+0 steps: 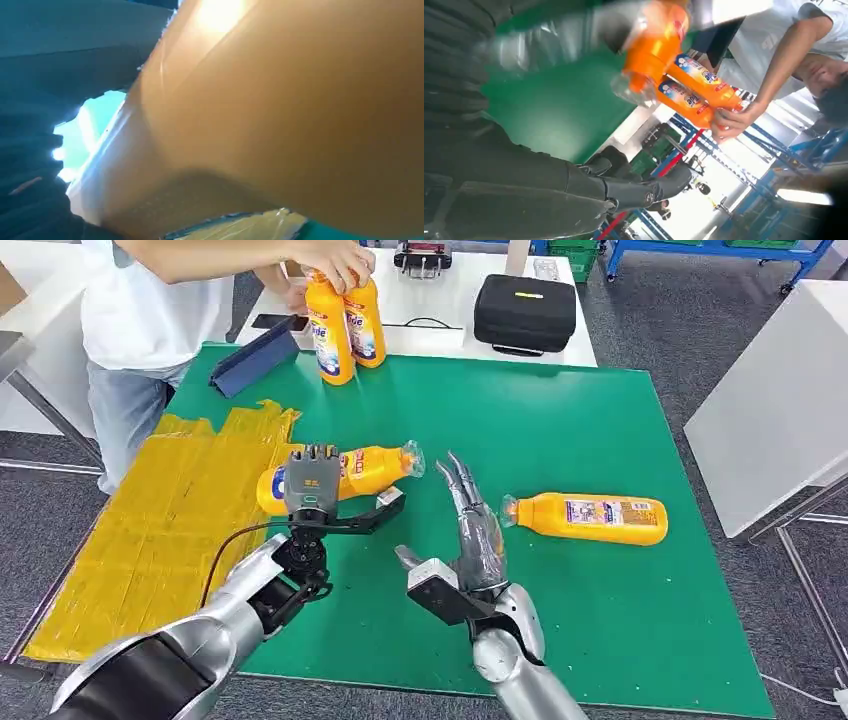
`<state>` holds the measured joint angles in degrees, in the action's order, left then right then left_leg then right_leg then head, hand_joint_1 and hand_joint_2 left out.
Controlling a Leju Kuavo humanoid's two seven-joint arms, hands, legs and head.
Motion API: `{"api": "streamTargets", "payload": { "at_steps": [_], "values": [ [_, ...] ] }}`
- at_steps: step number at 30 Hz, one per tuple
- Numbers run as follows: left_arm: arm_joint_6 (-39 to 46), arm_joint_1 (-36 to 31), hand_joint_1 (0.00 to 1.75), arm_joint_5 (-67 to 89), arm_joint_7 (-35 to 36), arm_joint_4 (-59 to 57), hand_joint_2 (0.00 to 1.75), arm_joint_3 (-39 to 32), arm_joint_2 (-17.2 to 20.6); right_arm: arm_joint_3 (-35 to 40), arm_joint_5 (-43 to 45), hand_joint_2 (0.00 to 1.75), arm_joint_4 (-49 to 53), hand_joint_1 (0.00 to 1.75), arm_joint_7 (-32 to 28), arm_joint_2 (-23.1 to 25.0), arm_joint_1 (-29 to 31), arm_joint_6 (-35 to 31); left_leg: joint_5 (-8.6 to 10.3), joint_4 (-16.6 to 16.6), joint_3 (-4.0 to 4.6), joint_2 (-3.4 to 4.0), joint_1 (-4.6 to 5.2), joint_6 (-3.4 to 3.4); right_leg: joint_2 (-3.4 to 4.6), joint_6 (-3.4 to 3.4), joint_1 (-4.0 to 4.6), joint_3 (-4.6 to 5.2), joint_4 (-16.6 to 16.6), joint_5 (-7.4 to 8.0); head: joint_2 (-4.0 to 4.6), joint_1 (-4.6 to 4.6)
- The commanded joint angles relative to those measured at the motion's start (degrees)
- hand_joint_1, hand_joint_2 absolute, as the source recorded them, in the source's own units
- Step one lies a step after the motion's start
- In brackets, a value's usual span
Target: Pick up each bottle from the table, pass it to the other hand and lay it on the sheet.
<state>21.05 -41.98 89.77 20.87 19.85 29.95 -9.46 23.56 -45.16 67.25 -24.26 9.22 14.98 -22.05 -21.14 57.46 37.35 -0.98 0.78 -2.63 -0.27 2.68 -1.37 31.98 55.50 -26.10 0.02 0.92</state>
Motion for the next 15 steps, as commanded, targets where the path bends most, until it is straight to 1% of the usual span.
{"api": "streamTargets", "payload": {
  "at_steps": [1, 3, 6, 8, 9, 13, 14, 15],
  "values": [
    [-0.68, -3.04, 1.75, 0.23, 0.13, -5.0, 1.75, 4.68, 2.2, -0.23, 0.12, 1.75, -0.52, 0.0, 0.04, 0.15, 1.03, 0.55, -0.19, 0.05, -0.27, 0.2, -0.12, 0.2, 0.15, -0.17, 0.12, -0.29, -0.06, -0.1, 0.0, 0.02],
    [-4.37, -3.23, 1.75, 0.23, 0.89, -5.42, 1.75, 6.87, 2.89, -0.5, -0.11, 1.75, -0.63, 0.0, -0.07, 0.27, 1.14, 1.03, -0.08, 0.02, -0.11, 0.11, -0.06, 0.12, 0.08, -0.1, 0.07, -0.13, -0.03, -0.04, 0.0, 0.0],
    [-6.97, -2.82, 1.75, 0.23, 1.3, -5.85, 1.75, 7.67, 4.32, -0.66, -0.35, 1.75, -0.84, 0.0, -0.26, 0.36, 1.0, 1.57, -0.3, 0.08, -0.47, 0.31, -0.16, 0.31, 0.24, -0.26, 0.17, -0.48, -0.06, -0.17, 0.0, 0.0],
    [-8.1, -2.55, 1.75, 0.23, 2.22, -5.91, 1.75, 7.88, 5.31, -0.67, -0.62, 1.75, -0.46, 0.0, -0.44, 0.3, 0.31, 1.5, -0.09, 0.0, -0.14, 0.16, -0.08, 0.14, 0.14, -0.12, 0.09, -0.14, -0.05, -0.02, 0.0, 0.0],
    [-8.62, -2.49, 1.75, 0.23, 2.67, -6.03, 1.75, 8.14, 5.73, -0.71, -0.73, 1.75, -0.06, 0.0, -0.47, 0.27, -0.07, 1.45, -0.17, 0.03, -0.28, 0.2, -0.13, 0.23, 0.16, -0.19, 0.14, -0.29, -0.06, -0.09, 0.0, 0.0],
    [-8.97, -2.41, 1.75, 0.23, 2.82, -6.14, 1.75, 8.13, 6.17, -0.74, -0.83, 1.75, 0.27, 0.0, -0.47, 0.19, -0.38, 1.43, -0.14, 0.01, -0.2, 0.18, -0.1, 0.18, 0.14, -0.15, 0.1, -0.2, -0.05, -0.06, 0.0, 0.0],
    [-9.95, -2.53, 1.75, 0.23, 3.27, -6.38, 1.75, 8.51, 6.38, -0.8, -0.95, 1.75, 0.58, 0.0, -0.42, 0.15, -0.53, 1.4, -0.22, 0.05, -0.31, 0.21, -0.14, 0.23, 0.16, -0.2, 0.15, -0.33, -0.06, -0.13, 0.0, 0.02],
    [-10.77, -2.57, 1.75, 0.23, 3.86, -6.17, 1.75, 8.34, 6.48, -0.86, -1.16, 1.75, 0.9, 0.0, -0.23, 0.07, -0.74, 1.34, -0.17, 0.04, -0.25, 0.17, -0.11, 0.2, 0.12, -0.17, 0.12, -0.26, -0.05, -0.11, 0.0, 0.02]
  ]
}}
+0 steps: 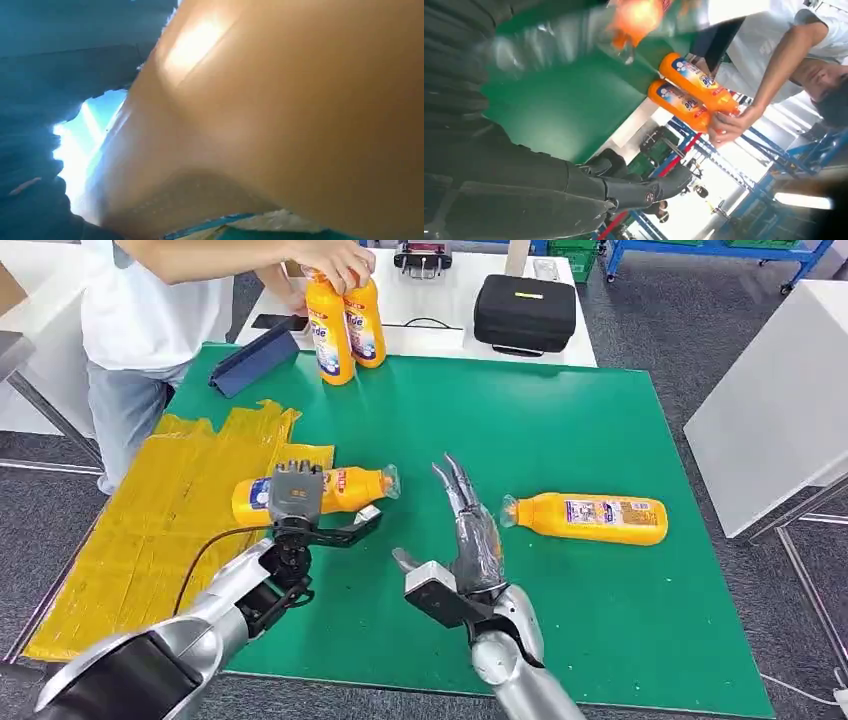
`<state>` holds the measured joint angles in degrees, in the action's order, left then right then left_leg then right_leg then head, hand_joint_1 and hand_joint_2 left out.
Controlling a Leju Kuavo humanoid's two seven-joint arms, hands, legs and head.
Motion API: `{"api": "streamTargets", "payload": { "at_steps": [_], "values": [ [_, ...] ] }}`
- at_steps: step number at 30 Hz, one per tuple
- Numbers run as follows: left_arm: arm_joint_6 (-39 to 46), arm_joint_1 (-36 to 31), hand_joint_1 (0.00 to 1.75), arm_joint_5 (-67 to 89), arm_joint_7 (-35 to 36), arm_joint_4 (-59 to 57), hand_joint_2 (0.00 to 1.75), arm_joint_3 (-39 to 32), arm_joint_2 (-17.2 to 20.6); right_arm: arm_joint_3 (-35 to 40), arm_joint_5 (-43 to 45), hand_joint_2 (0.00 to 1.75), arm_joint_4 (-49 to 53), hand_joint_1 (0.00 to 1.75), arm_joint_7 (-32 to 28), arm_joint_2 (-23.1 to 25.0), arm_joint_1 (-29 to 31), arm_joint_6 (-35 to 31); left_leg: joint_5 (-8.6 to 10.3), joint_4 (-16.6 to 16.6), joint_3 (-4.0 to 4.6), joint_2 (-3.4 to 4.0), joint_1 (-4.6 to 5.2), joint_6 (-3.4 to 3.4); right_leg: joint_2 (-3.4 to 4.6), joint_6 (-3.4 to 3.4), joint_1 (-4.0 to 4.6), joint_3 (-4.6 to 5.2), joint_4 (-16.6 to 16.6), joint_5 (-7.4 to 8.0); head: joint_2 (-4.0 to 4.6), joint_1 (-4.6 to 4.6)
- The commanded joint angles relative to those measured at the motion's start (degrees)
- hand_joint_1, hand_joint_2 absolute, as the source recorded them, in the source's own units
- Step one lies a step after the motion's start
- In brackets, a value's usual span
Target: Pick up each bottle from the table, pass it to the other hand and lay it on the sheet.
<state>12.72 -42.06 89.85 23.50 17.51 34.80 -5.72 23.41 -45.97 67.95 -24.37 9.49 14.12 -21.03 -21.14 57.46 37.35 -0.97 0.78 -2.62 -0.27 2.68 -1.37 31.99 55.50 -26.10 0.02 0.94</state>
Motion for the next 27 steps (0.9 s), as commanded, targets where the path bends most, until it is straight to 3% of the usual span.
{"api": "streamTargets", "payload": {
  "at_steps": [1, 9, 17, 18, 22, 27],
  "values": [
    [-2.76, -2.44, 1.75, 0.14, 1.54, -3.98, 1.75, 3.24, 2.97, -0.74, -0.44, 1.75, 0.33, 0.0, -0.04, -0.21, -0.05, 0.26, -0.12, 0.02, -0.18, 0.12, -0.09, 0.15, 0.08, -0.13, 0.09, -0.2, -0.05, -0.07, 0.0, -0.02],
    [-5.76, -1.49, 1.75, 0.07, 3.46, -4.07, 1.75, 2.32, 5.34, -0.28, -1.04, 1.75, 1.89, 0.0, 0.27, 0.02, -1.08, 0.6, -0.08, -0.01, -0.12, 0.13, -0.06, 0.13, 0.11, -0.12, 0.06, -0.11, -0.04, -0.04, 0.0, -0.02],
    [-6.18, -0.52, 1.75, -0.16, 3.83, -4.05, 1.75, -0.85, 4.87, -0.17, -1.32, 1.75, 1.89, 0.0, 0.35, -0.1, -1.72, 0.79, -0.2, 0.04, -0.28, 0.19, -0.12, 0.21, 0.14, -0.18, 0.12, -0.3, -0.06, -0.12, 0.0, -0.02],
    [-6.7, -0.44, 0.0, -0.31, 3.47, -4.03, 1.75, -1.46, 4.79, -0.16, -1.5, 1.75, 2.09, 0.0, 0.41, -0.07, -1.95, 0.66, -0.15, 0.01, -0.22, 0.14, -0.1, 0.17, 0.1, -0.15, 0.1, -0.24, -0.07, -0.09, 0.0, -0.02],
    [-4.7, -0.01, 0.0, -1.74, 2.53, -3.19, 1.75, -3.73, 4.52, -0.25, -1.91, 1.75, 2.64, 0.0, 0.73, -0.08, -2.58, 0.36, -0.19, 0.04, -0.26, 0.12, -0.14, 0.21, 0.07, -0.18, 0.13, -0.31, -0.07, -0.13, 0.0, -0.02],
    [8.2, 0.35, 0.0, -10.67, -7.47, -0.94, 1.75, -19.28, 1.13, -0.7, -2.59, 1.75, 4.2, 0.0, 1.27, -0.64, -3.83, 1.1, -0.15, 0.04, -0.21, 0.02, -0.12, 0.2, -0.03, -0.18, 0.12, -0.26, -0.05, -0.13, 0.0, -0.02]
  ]
}}
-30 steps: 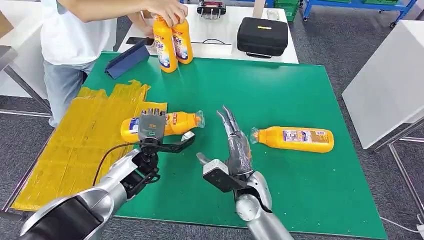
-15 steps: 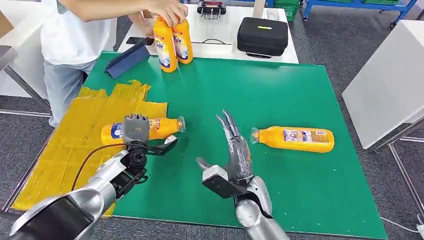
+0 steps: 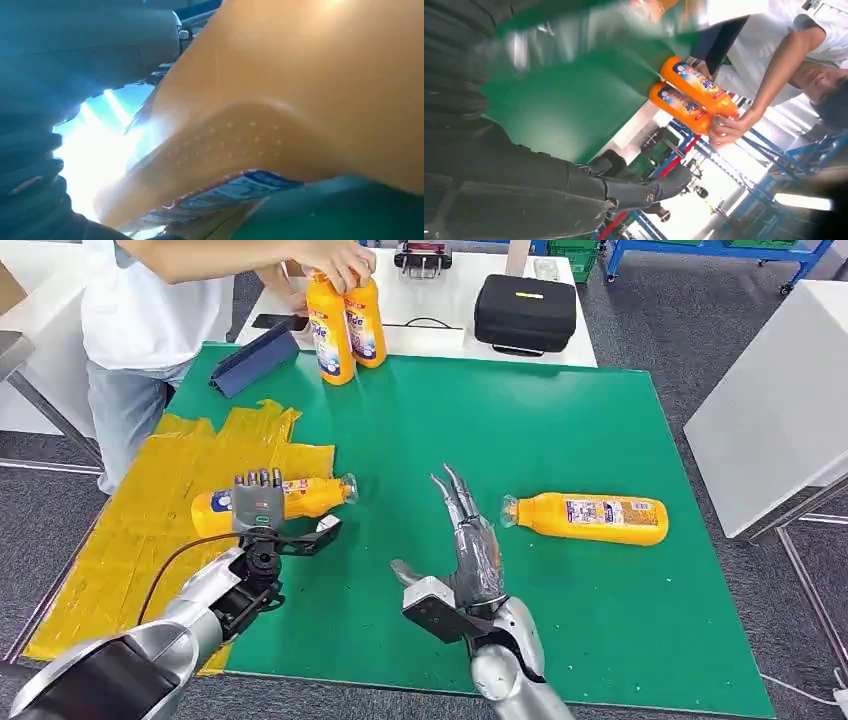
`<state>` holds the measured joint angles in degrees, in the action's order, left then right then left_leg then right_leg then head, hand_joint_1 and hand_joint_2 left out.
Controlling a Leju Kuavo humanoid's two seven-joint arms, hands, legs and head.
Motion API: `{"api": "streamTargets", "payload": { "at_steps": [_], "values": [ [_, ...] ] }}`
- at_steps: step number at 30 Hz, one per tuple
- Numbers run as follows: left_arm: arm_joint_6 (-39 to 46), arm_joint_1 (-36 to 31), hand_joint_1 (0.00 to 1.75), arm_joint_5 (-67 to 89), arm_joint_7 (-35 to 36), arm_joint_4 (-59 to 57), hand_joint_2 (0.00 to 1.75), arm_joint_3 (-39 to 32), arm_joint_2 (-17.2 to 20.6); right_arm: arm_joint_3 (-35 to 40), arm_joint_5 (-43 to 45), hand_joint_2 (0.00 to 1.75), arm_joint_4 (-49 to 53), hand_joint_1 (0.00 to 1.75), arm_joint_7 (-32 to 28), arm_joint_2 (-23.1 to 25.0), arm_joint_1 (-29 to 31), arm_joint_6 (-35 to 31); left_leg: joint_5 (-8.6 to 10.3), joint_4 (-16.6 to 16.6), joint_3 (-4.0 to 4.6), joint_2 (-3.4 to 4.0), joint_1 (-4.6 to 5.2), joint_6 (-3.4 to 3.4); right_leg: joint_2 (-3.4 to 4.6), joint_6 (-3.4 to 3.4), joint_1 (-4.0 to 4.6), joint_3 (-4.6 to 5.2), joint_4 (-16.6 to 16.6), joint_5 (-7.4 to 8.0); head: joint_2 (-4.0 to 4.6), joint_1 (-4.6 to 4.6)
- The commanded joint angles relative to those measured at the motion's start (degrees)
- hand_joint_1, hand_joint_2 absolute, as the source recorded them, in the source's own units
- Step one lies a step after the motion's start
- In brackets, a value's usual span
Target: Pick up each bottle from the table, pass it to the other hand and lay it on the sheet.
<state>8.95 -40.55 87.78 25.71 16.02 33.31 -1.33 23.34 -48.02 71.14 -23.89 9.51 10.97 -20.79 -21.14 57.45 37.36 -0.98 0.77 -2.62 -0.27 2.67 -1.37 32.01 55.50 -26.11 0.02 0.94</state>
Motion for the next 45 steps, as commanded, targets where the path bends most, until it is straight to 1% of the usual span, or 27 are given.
{"api": "streamTargets", "payload": {
  "at_steps": [1, 3, 8, 10, 11, 12, 13, 16, 17, 18, 21, 22, 23, 24, 25, 26, 27, 28, 29, 30, 31, 32, 33, 34, 36, 41, 45],
  "values": [
    [16.33, -1.08, 0.0, -16.14, -16.06, 2.08, 1.75, -25.18, -4.96, -0.65, -0.58, 1.75, 1.26, 0.0, 0.87, -0.82, -1.05, 0.85, -0.09, 0.05, -0.11, -0.06, -0.1, 0.15, -0.11, -0.12, 0.1, -0.17, -0.04, -0.09, 0.0, -0.02],
    [15.78, -1.79, 0.0, -16.18, -16.23, 1.85, 1.75, -25.52, -5.17, -0.63, -0.59, 1.75, 1.45, 0.0, 0.87, -0.86, -1.27, 0.83, -0.1, 0.07, -0.12, -0.13, -0.11, 0.15, -0.18, -0.13, 0.11, -0.19, -0.04, -0.12, 0.0, -0.04],
    [15.92, -1.65, 0.0, -16.09, -16.42, 1.78, 1.75, -25.73, -5.01, -0.59, -0.59, 1.75, 1.63, 0.0, 0.87, -0.83, -1.29, 0.85, -0.21, 0.08, -0.28, 0.14, -0.13, 0.21, 0.08, -0.18, 0.13, -0.31, -0.06, -0.14, 0.0, -0.02],
    [15.92, -1.65, 0.0, -16.09, -16.42, 1.78, 1.75, -25.73, -5.01, -0.59, -0.59, 1.75, 1.63, 0.0, 0.87, -0.83, -1.29, 0.85, -0.09, 0.02, -0.13, 0.09, -0.08, 0.14, 0.04, -0.12, 0.08, -0.12, -0.04, -0.06, 0.0, -0.02],
    [15.92, -1.65, 0.0, -16.09, -16.42, 1.78, 1.75, -25.73, -5.01, -0.59, -0.59, 1.75, 1.63, 0.0, 0.87, -0.83, -1.29, 0.85, -0.19, 0.06, -0.28, 0.11, -0.14, 0.24, 0.04, -0.21, 0.15, -0.31, -0.05, -0.14, 0.0, -0.02],
    [18.64, -1.17, 0.0, -22.43, -23.06, 3.2, 1.75, -31.37, -6.12, -0.58, -0.59, 1.75, 1.65, 0.0, 0.87, -0.76, -1.18, 0.93, -0.11, 0.04, -0.16, 0.06, -0.09, 0.17, 0.0, -0.14, 0.1, -0.17, -0.04, -0.09, 0.0, -0.02],
    [19.94, -1.65, 0.0, -26.35, -27.94, 3.3, 1.75, -35.0, -7.1, -0.6, -0.51, 1.75, 1.59, 0.0, 0.95, -0.64, -0.97, 0.9, -0.13, 0.04, -0.21, 0.06, -0.1, 0.18, -0.01, -0.16, 0.11, -0.22, -0.04, -0.11, 0.0, 0.0],
    [19.64, -2.24, 0.0, -32.28, -35.13, 4.22, 1.75, -40.02, -9.11, -0.64, -0.23, 1.75, 0.99, 0.0, 1.37, -0.43, -0.09, 0.57, -0.24, 0.13, -0.3, 0.08, -0.17, 0.26, -0.01, -0.21, 0.18, -0.36, -0.03, -0.19, 0.0, -0.02],
    [18.56, -2.04, 0.0, -38.54, -40.97, 5.61, 1.75, -44.26, -10.65, -0.91, -0.01, 1.75, 0.59, 0.0, 1.84, -0.34, 0.25, -0.08, -0.24, 0.15, -0.27, 0.05, -0.17, 0.24, -0.04, -0.2, 0.18, -0.35, -0.02, -0.2, 0.0, 0.0],
    [16.74, -2.05, 0.0, -43.14, -45.96, 5.99, 1.75, -46.51, -11.97, -1.04, 0.27, 1.75, 0.07, 0.0, 2.15, -0.46, 0.52, -0.66, -0.11, 0.09, -0.1, -0.04, -0.11, 0.14, -0.11, -0.12, 0.11, -0.15, -0.03, -0.11, 0.0, -0.04],
    [11.28, -1.17, 0.0, -52.44, -54.18, 7.83, 1.75, -49.29, -14.41, -1.32, 0.9, 1.75, -0.88, 0.0, 2.14, -0.66, 0.69, -1.56, -0.19, 0.12, -0.23, 0.03, -0.14, 0.2, -0.05, -0.16, 0.14, -0.32, -0.05, -0.14, 0.0, 0.0],
    [1.57, 0.18, 0.0, -61.99, -58.53, 10.28, 1.75, -51.65, -16.03, -1.43, 1.76, 1.75, -1.97, 0.0, 1.61, -0.71, 1.1, -2.1, -0.2, 0.1, -0.26, 0.06, -0.13, 0.2, -0.01, -0.16, 0.13, -0.32, -0.06, -0.14, 0.0, -0.02],
    [-2.22, 1.78, 0.0, -65.07, -59.92, 12.4, 1.75, -49.62, -16.6, -1.36, 2.36, 1.75, -2.92, 0.0, 1.29, -0.87, 1.61, -2.43, -0.21, 0.11, -0.28, -0.01, -0.13, 0.21, -0.08, -0.17, 0.14, -0.4, -0.08, -0.17, 0.0, -0.02],
    [-4.74, 3.69, 0.0, -68.56, -60.0, 15.04, 1.75, -47.07, -17.11, -1.4, 3.0, 1.75, -3.88, 0.0, 0.92, -0.97, 2.13, -2.81, -0.05, 0.0, -0.09, -0.01, -0.04, 0.09, -0.04, -0.07, 0.04, -0.13, -0.08, -0.03, 0.0, -0.04],
    [-5.62, 5.07, 0.0, -70.27, -60.18, 17.04, 1.75, -44.66, -17.22, -1.5, 3.38, 1.75, -4.35, 0.0, 0.74, -1.0, 2.37, -2.95, -0.16, 0.01, -0.28, 0.1, -0.08, 0.17, 0.04, -0.14, 0.08, -0.32, -0.13, -0.09, 0.0, 0.0],
    [-11.84, 7.42, 0.0, -76.99, -60.77, 20.78, 1.75, -41.97, -17.79, -2.11, 3.8, 1.75, -4.49, 0.0, 0.58, -1.02, 2.17, -3.76, -0.08, -0.04, -0.19, 0.03, 0.0, 0.12, -0.01, -0.09, 0.01, -0.22, -0.12, -0.05, 0.0, -0.02],
    [-11.74, 8.51, 0.0, -78.26, -60.18, 22.57, 1.75, -40.2, -17.81, -2.25, 3.86, 1.75, -4.39, 0.0, 0.51, -1.11, 1.99, -3.74, -0.1, -0.03, -0.23, 0.07, 0.0, 0.13, 0.02, -0.11, 0.01, -0.27, -0.13, -0.06, 0.0, -0.02],
    [-11.39, 9.0, 0.0, -78.83, -59.73, 23.41, 1.75, -39.34, -17.83, -2.3, 3.88, 1.75, -4.24, 0.0, 0.43, -1.28, 1.85, -3.71, -0.21, -0.03, -0.42, 0.05, -0.07, 0.21, -0.01, -0.18, 0.07, -0.53, -0.21, -0.13, 0.0, -0.02],
    [-11.39, 9.0, 0.0, -78.83, -59.73, 23.41, 1.75, -39.34, -17.83, -2.3, 3.88, 1.75, -4.24, 0.0, 0.43, -1.28, 1.85, -3.71, -0.15, -0.02, -0.25, 0.09, -0.02, 0.16, 0.07, -0.13, 0.03, -0.3, -0.14, -0.07, 0.0, -0.02],
    [-13.94, 9.26, 0.0, -81.23, -59.36, 24.06, 1.75, -38.84, -17.88, -2.52, 3.85, 1.75, -3.85, 0.0, 0.43, -1.26, 1.42, -3.95, -0.22, 0.02, -0.32, 0.17, -0.05, 0.2, 0.13, -0.17, 0.06, -0.37, -0.13, -0.11, 0.0, 0.0],
    [-15.56, 9.7, 0.0, -83.45, -58.87, 24.87, 1.75, -37.31, -17.47, -2.65, 3.8, 1.75, -3.29, 0.0, 0.45, -1.35, 0.88, -3.99, -0.11, 0.01, -0.14, 0.1, -0.01, 0.12, 0.06, -0.11, 0.02, -0.18, -0.09, -0.05, 0.0, -0.02],
    [-18.47, 10.55, 0.0, -86.35, -58.82, 26.32, 1.75, -35.0, -17.11, -3.02, 3.59, 1.75, -2.63, 0.0, 0.51, -1.5, 0.02, -4.28, -0.2, 0.02, -0.29, 0.14, -0.06, 0.2, 0.09, -0.18, 0.07, -0.34, -0.11, -0.11, 0.0, -0.02],
    [-22.72, 11.16, 0.0, -89.86, -58.15, 27.26, 1.75, -33.76, -17.09, -3.26, 3.49, 1.75, -2.19, 0.0, 0.44, -1.62, -0.52, -4.5, -0.12, -0.01, -0.17, 0.07, -0.02, 0.15, 0.03, -0.14, 0.04, -0.21, -0.11, -0.06, 0.0, -0.02],
    [-22.66, 11.56, 0.0, -90.26, -57.98, 27.97, 1.75, -32.94, -17.02, -3.32, 3.51, 1.75, -2.08, 0.0, 0.42, -1.72, -0.73, -4.53, -0.19, -0.01, -0.34, 0.1, -0.06, 0.23, 0.05, -0.2, 0.08, -0.39, -0.14, -0.12, 0.0, 0.0],
    [-29.59, 12.74, 0.0, -95.65, -55.77, 29.52, 1.75, -29.06, -16.35, -3.86, 3.51, 1.75, -1.79, 0.0, 0.15, -1.8, -1.21, -4.77, -0.08, -0.01, -0.13, 0.02, -0.02, 0.12, -0.03, -0.1, 0.02, -0.15, -0.11, -0.05, 0.0, 0.0],
    [-29.1, 13.6, 0.0, -93.81, -56.3, 28.9, 1.75, -21.59, -15.4, -5.49, 2.61, 1.75, -1.68, 0.0, 0.49, -1.7, -1.24, -5.18, -0.2, 0.0, -0.32, 0.1, -0.06, 0.18, 0.05, -0.15, 0.08, -0.36, -0.14, -0.12, 0.0, 0.0],
    [-28.65, 13.83, 0.0, -93.65, -56.96, 28.91, 1.75, -21.03, -15.19, -7.78, 1.68, 1.75, -1.29, 0.0, 2.32, -2.68, -0.79, -5.94, -0.14, 0.0, -0.22, 0.03, -0.04, 0.17, -0.01, -0.14, 0.05, -0.26, -0.11, -0.09, 0.0, 0.0]
  ]
}}
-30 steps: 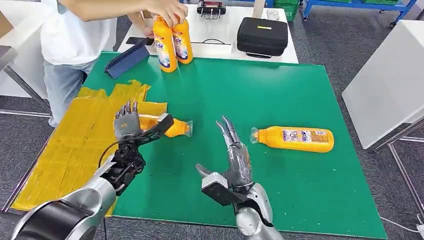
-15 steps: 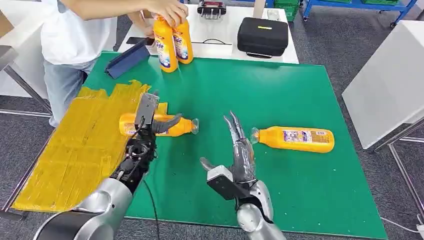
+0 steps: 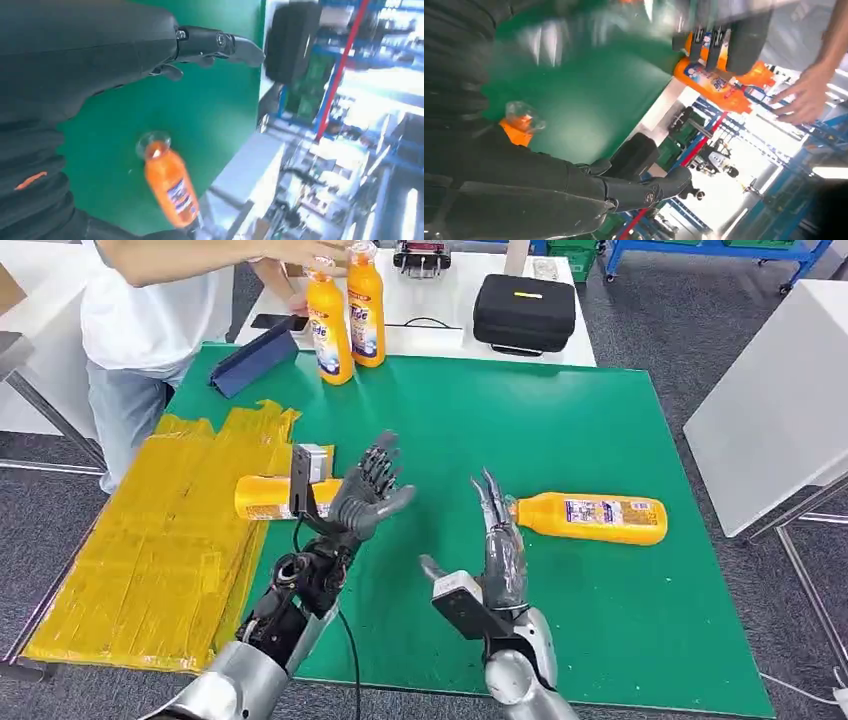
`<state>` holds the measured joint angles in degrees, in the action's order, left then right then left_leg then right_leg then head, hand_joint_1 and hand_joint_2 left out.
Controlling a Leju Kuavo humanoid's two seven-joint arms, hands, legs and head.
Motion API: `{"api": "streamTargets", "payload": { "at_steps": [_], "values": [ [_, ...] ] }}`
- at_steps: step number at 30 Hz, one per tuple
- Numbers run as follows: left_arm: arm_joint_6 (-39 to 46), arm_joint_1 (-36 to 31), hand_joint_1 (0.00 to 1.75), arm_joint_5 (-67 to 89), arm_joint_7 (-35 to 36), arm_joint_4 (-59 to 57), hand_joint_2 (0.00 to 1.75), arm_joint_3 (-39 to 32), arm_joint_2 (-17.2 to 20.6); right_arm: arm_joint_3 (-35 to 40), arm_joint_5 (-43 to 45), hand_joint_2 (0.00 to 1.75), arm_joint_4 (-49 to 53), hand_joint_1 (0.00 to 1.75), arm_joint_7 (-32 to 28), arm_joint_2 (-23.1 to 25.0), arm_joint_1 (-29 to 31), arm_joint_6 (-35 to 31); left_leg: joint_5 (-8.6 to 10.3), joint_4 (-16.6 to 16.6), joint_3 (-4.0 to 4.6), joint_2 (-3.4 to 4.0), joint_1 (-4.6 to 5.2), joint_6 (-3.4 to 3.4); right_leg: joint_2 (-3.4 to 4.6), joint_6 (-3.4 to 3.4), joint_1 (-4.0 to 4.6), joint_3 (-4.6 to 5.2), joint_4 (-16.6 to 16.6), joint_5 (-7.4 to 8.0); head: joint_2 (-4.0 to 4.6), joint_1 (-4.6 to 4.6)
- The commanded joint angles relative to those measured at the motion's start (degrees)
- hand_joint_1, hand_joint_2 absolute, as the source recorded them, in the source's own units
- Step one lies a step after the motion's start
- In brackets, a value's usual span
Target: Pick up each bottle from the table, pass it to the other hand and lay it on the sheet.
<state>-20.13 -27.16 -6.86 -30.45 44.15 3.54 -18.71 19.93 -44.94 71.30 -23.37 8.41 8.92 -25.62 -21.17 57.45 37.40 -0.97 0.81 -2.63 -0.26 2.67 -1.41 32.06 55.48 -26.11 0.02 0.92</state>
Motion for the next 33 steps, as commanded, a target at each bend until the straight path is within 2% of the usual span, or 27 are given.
{"api": "streamTargets", "payload": {
  "at_steps": [1, 8, 9, 10, 14, 16, 17, 18, 22, 26, 29, 33],
  "values": [
    [0.38, 0.42, 0.0, 0.97, -0.81, 0.8, 1.75, 8.72, 2.26, -4.49, -1.39, 1.75, -1.41, 0.0, 1.75, -1.76, 1.18, -1.15, -0.11, -0.01, -0.24, 0.07, -0.07, 0.16, 0.02, -0.13, 0.08, -0.28, -0.09, -0.06, 0.0, 0.0],
    [0.16, 0.48, 0.0, 0.69, -0.71, 0.99, 1.75, 8.55, 2.32, -4.74, -2.02, 1.75, -1.31, 0.0, 2.54, -1.49, 0.85, -1.16, -0.08, -0.02, -0.17, 0.09, -0.05, 0.14, 0.07, -0.11, 0.06, -0.19, -0.07, -0.03, 0.0, 0.0],
    [0.1, 0.52, 0.0, 0.63, -0.71, 1.02, 1.75, 8.5, 2.39, -4.9, -1.95, 1.75, -1.2, 0.0, 2.45, -1.69, 0.76, -1.16, -0.26, 0.0, -0.5, 0.22, -0.13, 0.31, 0.15, -0.26, 0.15, -0.54, -0.13, -0.16, 0.0, 0.02],
    [0.13, 0.66, 0.0, 0.47, -0.71, 1.2, 1.75, 8.33, 2.4, -5.34, -2.71, 1.75, -1.26, 0.0, 3.37, -1.73, 0.66, -1.39, -0.11, -0.02, -0.22, 0.1, -0.06, 0.16, 0.07, -0.12, 0.07, -0.25, -0.08, -0.05, 0.0, 0.02],
    [0.19, 1.53, 0.0, 0.04, -0.49, 2.79, 1.75, 7.32, 2.99, -9.23, -4.71, 1.75, -2.69, 0.0, 6.28, -3.07, 1.06, -1.33, -0.06, -0.04, -0.15, 0.07, -0.03, 0.11, 0.04, -0.08, 0.05, -0.17, -0.08, -0.02, 0.0, 0.02],
    [0.29, 1.77, 0.0, 0.3, -0.15, 3.56, 1.75, 6.97, 3.07, -11.78, -6.62, 1.75, -6.01, 0.0, 8.57, -3.9, 3.02, -0.7, -0.23, -0.03, -0.51, 0.14, -0.11, 0.27, 0.07, -0.21, 0.14, -0.57, -0.17, -0.14, 0.0, 0.02],
    [0.28, 1.75, 0.0, 0.33, -0.13, 3.63, 1.75, 6.96, 3.08, -12.23, -6.49, 1.75, -6.15, 0.0, 8.36, -4.45, 3.29, -0.73, -0.05, -0.04, -0.17, 0.08, -0.04, 0.1, 0.04, -0.07, 0.05, -0.19, -0.1, -0.01, 0.0, 0.02],
    [0.43, 2.12, 0.0, 0.46, 0.04, 4.21, 1.75, 6.74, 3.22, -13.81, -9.17, 1.75, -9.81, 0.0, 11.88, -5.53, 5.06, 0.08, -0.14, -0.02, -0.33, 0.14, -0.08, 0.18, 0.08, -0.14, 0.1, -0.38, -0.14, -0.06, 0.0, 0.02],
    [-0.1, 3.58, 0.0, 0.32, 0.2, 6.04, 1.75, 5.96, 3.76, -18.11, -14.27, 1.75, -18.05, 0.0, 17.8, -9.5, 8.36, 1.67, -0.09, -0.07, -0.33, 0.14, -0.07, 0.14, 0.1, -0.11, 0.08, -0.39, -0.19, 0.0, 0.0, 0.02],
    [-0.54, 4.72, 0.0, 0.69, 0.18, 6.95, 1.75, 5.82, 3.81, -22.15, -17.49, 1.75, -24.58, 0.0, 20.43, -11.6, 11.05, 3.63, -0.11, -0.05, -0.34, 0.05, -0.04, 0.15, 0.04, -0.09, 0.05, -0.44, -0.19, -0.02, 0.0, 0.0],
    [-0.62, 4.49, 0.0, 0.74, 0.15, 6.64, 1.75, 5.86, 3.7, -22.65, -18.76, 1.75, -26.56, 0.0, 21.0, -12.22, 12.09, 3.78, -0.1, -0.03, -0.28, 0.03, 0.01, 0.13, 0.06, -0.06, -0.01, -0.37, -0.13, 0.0, 0.0, 0.04],
    [-1.49, 3.86, 0.0, 0.7, 0.05, 5.85, 1.75, 5.98, 3.61, -23.97, -22.27, 1.75, -33.49, 0.0, 24.63, -15.0, 15.37, 6.15, -0.1, 0.01, -0.26, 0.01, 0.03, 0.13, 0.05, -0.06, -0.02, -0.36, -0.1, 0.0, 0.0, 0.04]
  ]
}}
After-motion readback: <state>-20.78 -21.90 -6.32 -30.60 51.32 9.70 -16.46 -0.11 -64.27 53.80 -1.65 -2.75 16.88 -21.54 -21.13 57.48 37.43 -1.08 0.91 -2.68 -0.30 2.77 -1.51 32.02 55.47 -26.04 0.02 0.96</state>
